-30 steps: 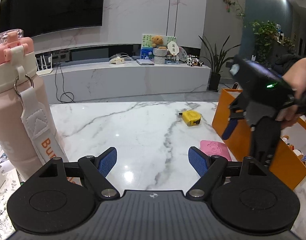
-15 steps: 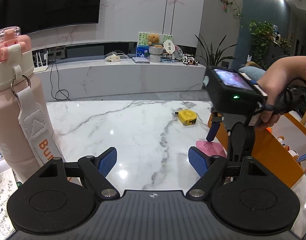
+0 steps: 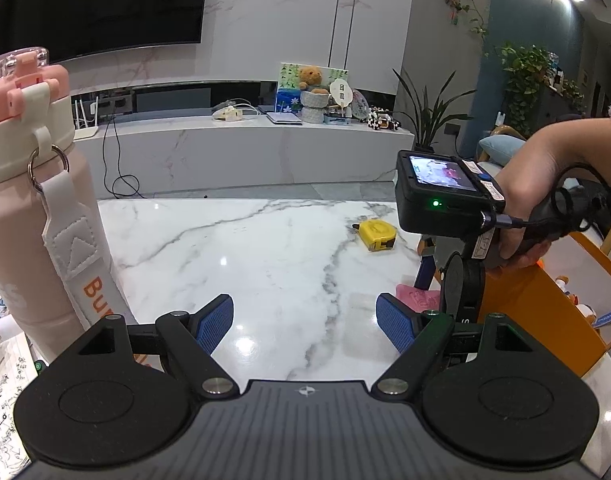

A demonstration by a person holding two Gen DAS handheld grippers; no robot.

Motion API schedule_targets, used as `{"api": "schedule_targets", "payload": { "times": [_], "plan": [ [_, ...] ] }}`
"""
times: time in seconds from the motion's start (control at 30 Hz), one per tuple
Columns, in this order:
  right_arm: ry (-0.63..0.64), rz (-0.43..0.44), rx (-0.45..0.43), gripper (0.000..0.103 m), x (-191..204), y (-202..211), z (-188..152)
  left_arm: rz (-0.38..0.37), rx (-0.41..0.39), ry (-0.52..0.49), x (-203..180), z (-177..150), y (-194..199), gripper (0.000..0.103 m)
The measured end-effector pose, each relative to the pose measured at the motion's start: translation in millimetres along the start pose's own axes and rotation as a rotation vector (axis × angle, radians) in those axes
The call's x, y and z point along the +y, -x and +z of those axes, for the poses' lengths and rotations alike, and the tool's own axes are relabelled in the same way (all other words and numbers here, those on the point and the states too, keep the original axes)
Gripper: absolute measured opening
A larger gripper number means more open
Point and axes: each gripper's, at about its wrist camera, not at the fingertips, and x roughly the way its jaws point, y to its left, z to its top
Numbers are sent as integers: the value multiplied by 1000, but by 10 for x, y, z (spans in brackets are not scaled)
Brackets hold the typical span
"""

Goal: Organize objects
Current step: 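Lower the right gripper onto the pink wallet and close on it, then lift the pink wallet with the right gripper while the left gripper closes on the yellow tape measure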

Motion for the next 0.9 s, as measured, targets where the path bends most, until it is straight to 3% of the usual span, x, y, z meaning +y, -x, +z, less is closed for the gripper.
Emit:
{"api": "schedule_targets", "payload": {
  "times": [0.07, 0.2, 0.4, 0.5, 0.7, 0.9],
  "plan": [
    [-23, -5, -2, 102, 2, 18, 8, -1, -1, 3, 7, 7, -2, 93],
    [-220, -7, 29, 102, -88, 38, 14, 8, 3, 2, 0, 18, -28, 93],
    [-459, -68, -98, 102, 69, 170, -161, -20, -2, 18, 6, 24, 5, 92],
    [-544, -29, -121, 102, 206, 181, -214, -13, -4, 9, -5, 15, 7, 92],
    [-567, -14, -165, 102, 502, 219, -351, 5, 1, 53, 72, 49, -15, 92],
    [-554, -24, -228, 101, 887, 278, -498, -44, 83, 113, -5, 268, -350, 92]
  ]
}}
